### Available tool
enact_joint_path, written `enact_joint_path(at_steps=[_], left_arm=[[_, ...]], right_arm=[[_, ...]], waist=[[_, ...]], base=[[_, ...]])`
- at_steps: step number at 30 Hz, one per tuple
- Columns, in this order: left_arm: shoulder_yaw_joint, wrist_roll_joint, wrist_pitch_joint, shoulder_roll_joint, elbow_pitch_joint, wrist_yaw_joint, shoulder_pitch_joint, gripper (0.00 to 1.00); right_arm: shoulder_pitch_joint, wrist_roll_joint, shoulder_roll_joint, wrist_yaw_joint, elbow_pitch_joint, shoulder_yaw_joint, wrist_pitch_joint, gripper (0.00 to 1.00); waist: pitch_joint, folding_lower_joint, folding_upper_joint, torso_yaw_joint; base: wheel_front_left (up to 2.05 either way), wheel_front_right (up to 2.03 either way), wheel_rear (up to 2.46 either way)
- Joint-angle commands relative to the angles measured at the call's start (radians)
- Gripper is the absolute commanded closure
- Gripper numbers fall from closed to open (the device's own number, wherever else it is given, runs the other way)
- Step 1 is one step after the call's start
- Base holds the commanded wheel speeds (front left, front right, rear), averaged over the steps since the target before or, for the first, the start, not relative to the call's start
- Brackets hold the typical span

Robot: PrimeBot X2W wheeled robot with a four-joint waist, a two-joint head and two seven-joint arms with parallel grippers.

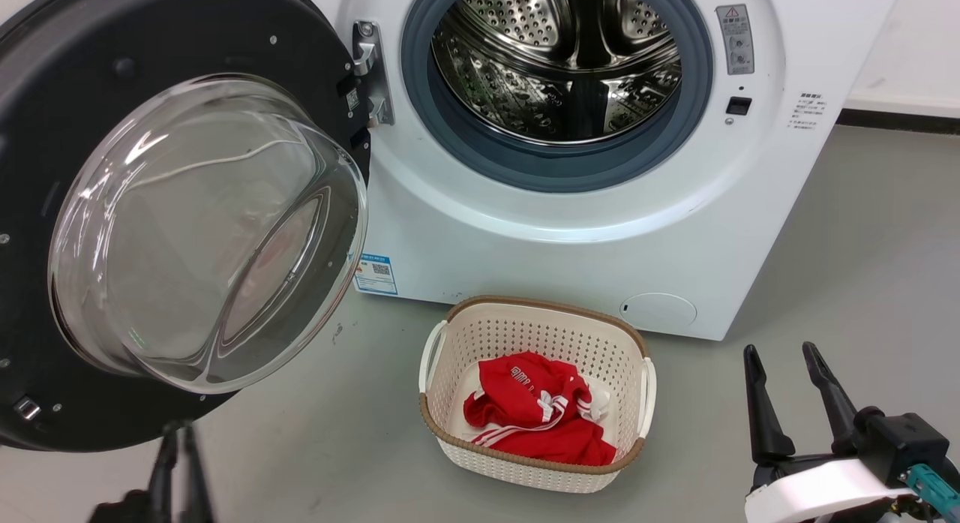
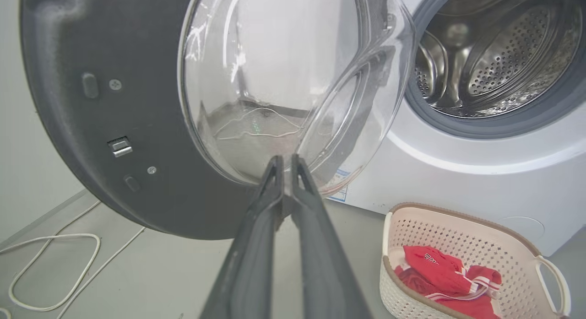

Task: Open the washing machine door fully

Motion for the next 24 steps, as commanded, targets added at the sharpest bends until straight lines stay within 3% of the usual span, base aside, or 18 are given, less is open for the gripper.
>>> enact_joint_path(at_steps=[1,11,24], left_arm=[[-0.025,0.017,0.002,-0.009,-0.013,-0.009,0.011,0.0],[-0.199,0.079,0.002,-0.024,-0.112,-0.018,-0.041,0.0],[-0.234,0.07,0.002,-0.025,-0.069,-0.024,-0.128,0.0]], right_arm=[[0.009,-0.008,0.001,0.0,-0.004,0.004,0.001,0.0],[0.015,-0.034,0.001,0.0,-0.037,0.013,0.009,0.0],[0.026,-0.079,0.001,0.0,-0.072,-0.014,0.021,0.0]], waist=[[-0.005,0.0,0.0,-0.004],[-0.02,0.0,0.0,-0.044],[-0.02,0.0,0.0,-0.14]], base=[[0.0,0.0,0.0],[0.0,0.0,0.0],[0.0,0.0,0.0]])
